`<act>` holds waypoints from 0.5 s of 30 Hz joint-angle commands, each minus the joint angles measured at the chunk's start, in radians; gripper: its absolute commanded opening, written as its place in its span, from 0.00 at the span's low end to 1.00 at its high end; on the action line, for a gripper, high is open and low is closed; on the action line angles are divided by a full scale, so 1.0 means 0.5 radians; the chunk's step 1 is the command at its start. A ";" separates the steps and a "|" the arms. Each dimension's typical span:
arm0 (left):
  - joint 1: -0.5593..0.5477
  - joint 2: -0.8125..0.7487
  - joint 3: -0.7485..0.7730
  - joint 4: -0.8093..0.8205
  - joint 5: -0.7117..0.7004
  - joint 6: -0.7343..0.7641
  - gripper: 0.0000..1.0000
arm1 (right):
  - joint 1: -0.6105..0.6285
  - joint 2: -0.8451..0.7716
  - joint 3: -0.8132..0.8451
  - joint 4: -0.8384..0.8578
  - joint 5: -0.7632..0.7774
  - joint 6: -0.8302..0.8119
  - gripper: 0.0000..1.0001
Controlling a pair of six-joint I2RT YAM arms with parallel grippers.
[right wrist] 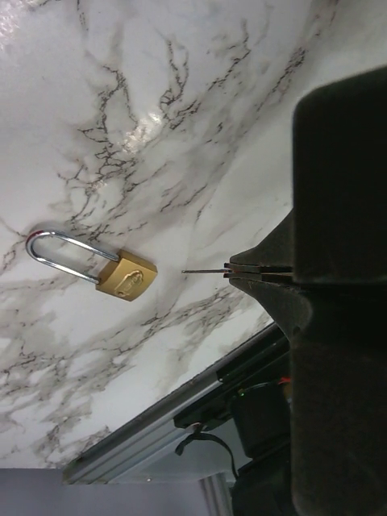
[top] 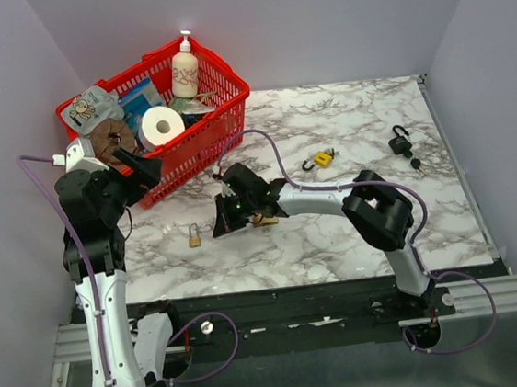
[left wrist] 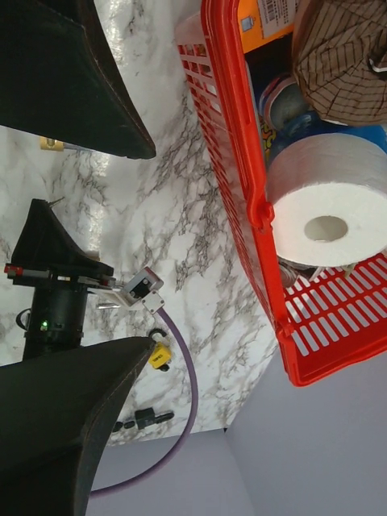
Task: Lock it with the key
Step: Place the key at the center of the board.
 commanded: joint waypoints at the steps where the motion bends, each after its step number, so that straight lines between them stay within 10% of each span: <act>1: 0.032 -0.030 -0.075 0.028 0.041 -0.065 0.99 | 0.008 0.135 0.139 0.045 -0.016 0.131 0.01; 15: 0.035 -0.039 -0.238 0.092 0.004 -0.126 0.99 | 0.017 0.362 0.237 -0.017 -0.090 0.275 0.02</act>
